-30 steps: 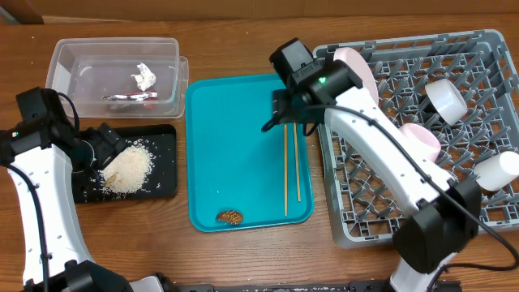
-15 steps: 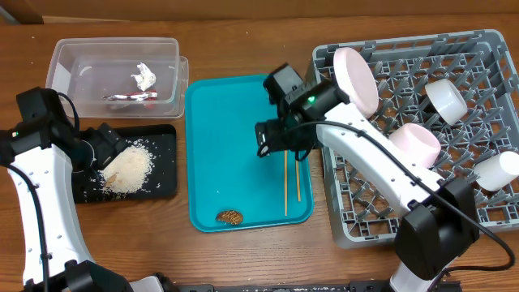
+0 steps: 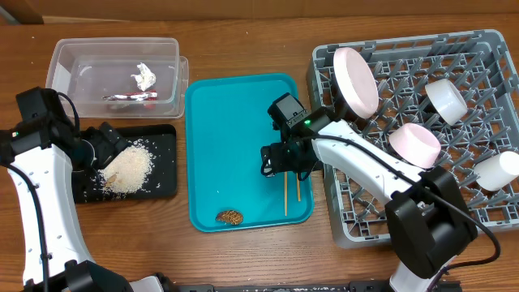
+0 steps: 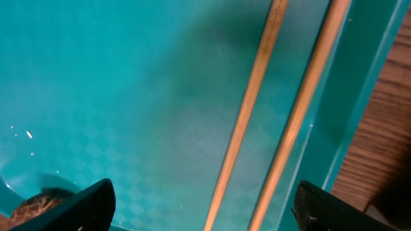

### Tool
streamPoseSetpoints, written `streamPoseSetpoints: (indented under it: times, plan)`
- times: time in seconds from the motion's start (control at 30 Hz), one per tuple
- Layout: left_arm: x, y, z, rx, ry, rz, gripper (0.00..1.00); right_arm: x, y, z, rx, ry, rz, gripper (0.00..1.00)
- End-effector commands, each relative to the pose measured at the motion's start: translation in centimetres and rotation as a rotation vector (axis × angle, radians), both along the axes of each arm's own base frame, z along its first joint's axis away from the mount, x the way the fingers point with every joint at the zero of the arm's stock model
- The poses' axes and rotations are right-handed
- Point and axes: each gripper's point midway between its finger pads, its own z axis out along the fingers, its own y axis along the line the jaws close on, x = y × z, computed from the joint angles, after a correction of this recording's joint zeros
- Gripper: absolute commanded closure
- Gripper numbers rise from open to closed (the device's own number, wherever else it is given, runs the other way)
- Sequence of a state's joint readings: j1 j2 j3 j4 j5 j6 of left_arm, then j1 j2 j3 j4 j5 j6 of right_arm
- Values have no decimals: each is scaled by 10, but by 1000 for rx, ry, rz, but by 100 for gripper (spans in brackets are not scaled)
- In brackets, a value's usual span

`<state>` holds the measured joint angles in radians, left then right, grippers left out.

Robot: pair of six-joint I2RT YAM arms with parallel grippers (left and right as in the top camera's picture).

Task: Sort waste into correct bins and load items into the dishwasher
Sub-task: 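Reach the right gripper to the chopsticks on the teal tray and grasp one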

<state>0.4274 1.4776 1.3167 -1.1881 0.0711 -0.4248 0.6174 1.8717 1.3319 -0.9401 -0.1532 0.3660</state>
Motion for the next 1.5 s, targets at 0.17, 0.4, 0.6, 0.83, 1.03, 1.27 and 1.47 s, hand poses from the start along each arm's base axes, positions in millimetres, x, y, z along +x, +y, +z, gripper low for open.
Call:
streamPoseSetpoints:
  times: [0.17,0.4,0.6,0.83,1.03,1.27,1.47]
  plan:
    - [2,-2,-3,-12,-1,12,0,-14,8,-20,-30,67,-43,14]
    - [3,-1,-3,-10,-6,11,0,-14,16,-25,-47,53,-67,15]
    - [3,-1,-3,-10,-5,12,0,-12,9,-32,-88,48,-97,17]
    - [3,-1,-3,-10,-5,11,0,-25,4,-58,-135,136,-93,25]
    - [3,-1,-3,-11,-5,12,0,-23,5,-57,-134,134,-93,59]
    - [3,-1,-3,-11,-4,11,0,-23,5,-57,-134,134,-92,80]
    - [3,-1,-3,-11,-4,12,0,-23,6,-57,-134,134,-92,85]
